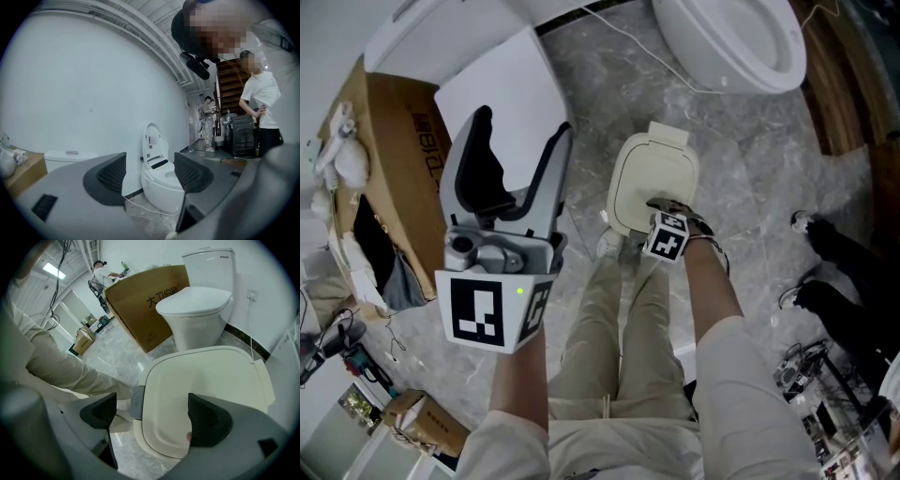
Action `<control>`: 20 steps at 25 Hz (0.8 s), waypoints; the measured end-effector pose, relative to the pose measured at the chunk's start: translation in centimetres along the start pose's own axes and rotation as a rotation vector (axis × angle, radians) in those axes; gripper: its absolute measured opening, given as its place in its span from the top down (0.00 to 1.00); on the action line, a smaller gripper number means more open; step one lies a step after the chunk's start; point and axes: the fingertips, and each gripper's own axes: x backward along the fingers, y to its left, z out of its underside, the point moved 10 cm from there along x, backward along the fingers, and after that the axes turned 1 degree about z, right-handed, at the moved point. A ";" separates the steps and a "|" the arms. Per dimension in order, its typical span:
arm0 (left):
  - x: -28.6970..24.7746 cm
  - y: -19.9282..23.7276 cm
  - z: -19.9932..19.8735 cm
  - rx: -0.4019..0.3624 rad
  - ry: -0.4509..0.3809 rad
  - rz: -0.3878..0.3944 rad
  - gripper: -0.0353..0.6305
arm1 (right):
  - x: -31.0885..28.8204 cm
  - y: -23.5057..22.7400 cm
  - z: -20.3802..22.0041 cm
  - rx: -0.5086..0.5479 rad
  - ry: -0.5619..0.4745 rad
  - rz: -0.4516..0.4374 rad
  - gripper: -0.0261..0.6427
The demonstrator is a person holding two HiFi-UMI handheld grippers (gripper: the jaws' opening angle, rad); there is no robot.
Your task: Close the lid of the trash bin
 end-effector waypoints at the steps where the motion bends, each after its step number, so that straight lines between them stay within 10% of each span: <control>1: 0.0 0.0 0.1 -0.001 0.000 0.001 0.50 | -0.1 -0.1 0.0 -0.008 -0.005 0.010 0.25; 12: 1.6 -1.1 -1.2 -0.002 -0.007 0.013 0.50 | 0.8 0.3 0.2 -0.211 -0.132 0.087 0.31; 20: 3.9 -1.4 -9.7 -0.008 -0.084 0.020 0.50 | 14.9 1.7 -3.8 -0.464 -0.454 0.329 0.32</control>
